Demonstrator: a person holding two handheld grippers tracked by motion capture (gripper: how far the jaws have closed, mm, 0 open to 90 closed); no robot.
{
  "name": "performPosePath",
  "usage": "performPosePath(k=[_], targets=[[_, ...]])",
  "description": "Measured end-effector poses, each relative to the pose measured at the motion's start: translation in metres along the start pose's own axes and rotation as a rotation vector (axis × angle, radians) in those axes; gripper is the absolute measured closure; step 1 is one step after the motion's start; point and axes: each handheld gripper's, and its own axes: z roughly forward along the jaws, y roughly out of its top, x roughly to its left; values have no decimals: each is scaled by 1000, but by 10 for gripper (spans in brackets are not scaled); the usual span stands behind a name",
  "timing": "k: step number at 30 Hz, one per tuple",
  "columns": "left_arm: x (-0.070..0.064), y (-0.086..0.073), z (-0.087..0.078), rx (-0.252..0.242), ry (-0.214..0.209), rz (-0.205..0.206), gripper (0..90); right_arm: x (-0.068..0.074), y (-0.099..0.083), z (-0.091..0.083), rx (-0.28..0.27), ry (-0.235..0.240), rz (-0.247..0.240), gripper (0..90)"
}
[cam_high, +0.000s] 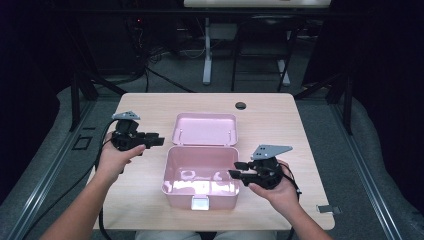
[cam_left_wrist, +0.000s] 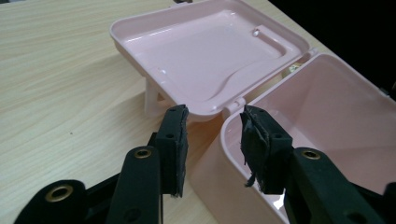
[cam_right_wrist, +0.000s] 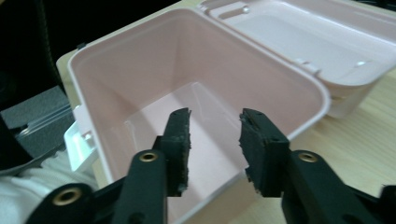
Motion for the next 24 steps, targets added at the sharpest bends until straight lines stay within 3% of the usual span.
performPosePath(k=[6,9,14,19,22,24], targets=[[-3,-3,-2,-23,20,-1,565,-14,6,-7,11,-49,10,520],[-6,-3,-2,-12,43,6,509,-19,8,-8,28,-64,18,519],[-14,-3,-3,4,57,32,489,-28,10,-11,71,-96,23,529],[-18,-6,-5,15,86,61,486,-35,13,-15,89,-126,32,517],[-18,-10,-8,9,72,65,512,-38,16,-18,91,-154,36,489],[-18,-12,-8,14,86,75,513,-39,17,-20,96,-159,38,482]])
